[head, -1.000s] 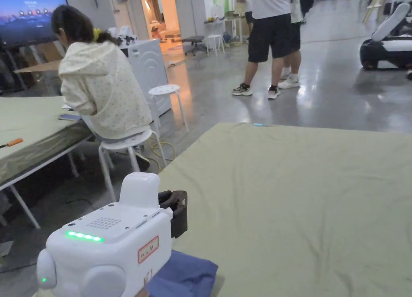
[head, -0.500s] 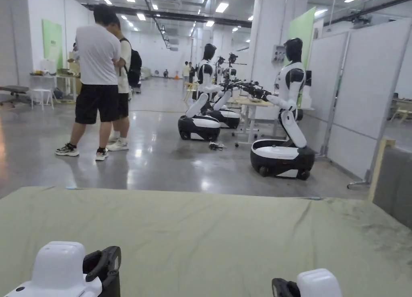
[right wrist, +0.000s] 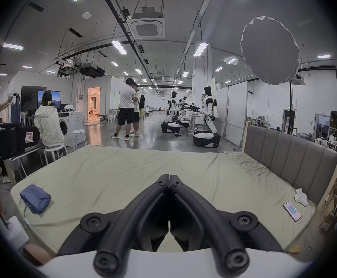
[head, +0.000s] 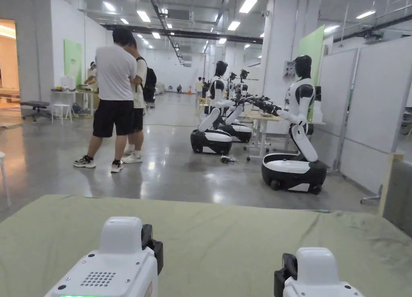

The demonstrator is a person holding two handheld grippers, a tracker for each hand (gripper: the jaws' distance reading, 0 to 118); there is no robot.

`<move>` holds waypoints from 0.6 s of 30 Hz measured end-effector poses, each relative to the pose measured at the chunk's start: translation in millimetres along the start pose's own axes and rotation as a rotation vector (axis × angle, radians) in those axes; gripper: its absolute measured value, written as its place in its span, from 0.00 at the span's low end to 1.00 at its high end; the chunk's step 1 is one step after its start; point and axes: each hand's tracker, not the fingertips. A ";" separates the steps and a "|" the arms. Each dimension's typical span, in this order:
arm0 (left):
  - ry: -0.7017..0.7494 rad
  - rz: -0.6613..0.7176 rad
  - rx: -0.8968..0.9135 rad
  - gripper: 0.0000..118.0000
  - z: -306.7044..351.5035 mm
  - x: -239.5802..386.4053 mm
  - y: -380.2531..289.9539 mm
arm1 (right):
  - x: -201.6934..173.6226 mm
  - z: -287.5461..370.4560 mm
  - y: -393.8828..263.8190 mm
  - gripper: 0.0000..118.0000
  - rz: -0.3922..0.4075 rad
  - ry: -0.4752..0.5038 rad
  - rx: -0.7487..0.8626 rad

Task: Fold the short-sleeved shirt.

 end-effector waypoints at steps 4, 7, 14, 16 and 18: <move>0.006 -0.053 0.046 0.00 16.4 4.2 10.8 | -4.4 12.5 10.9 0.00 0.012 0.009 0.016; -0.051 -0.013 0.065 0.00 29.4 1.1 14.4 | -7.3 20.8 17.9 0.00 0.028 -0.004 0.037; -0.011 -0.047 0.056 0.00 40.6 -1.0 12.8 | -15.7 33.4 23.9 0.00 0.031 -0.017 0.065; -0.014 -0.027 0.047 0.00 42.1 -4.6 12.7 | -17.3 35.7 25.2 0.00 0.031 -0.031 0.067; -0.007 -0.027 0.045 0.00 44.2 -5.8 11.6 | -17.7 37.3 24.6 0.00 0.034 -0.039 0.075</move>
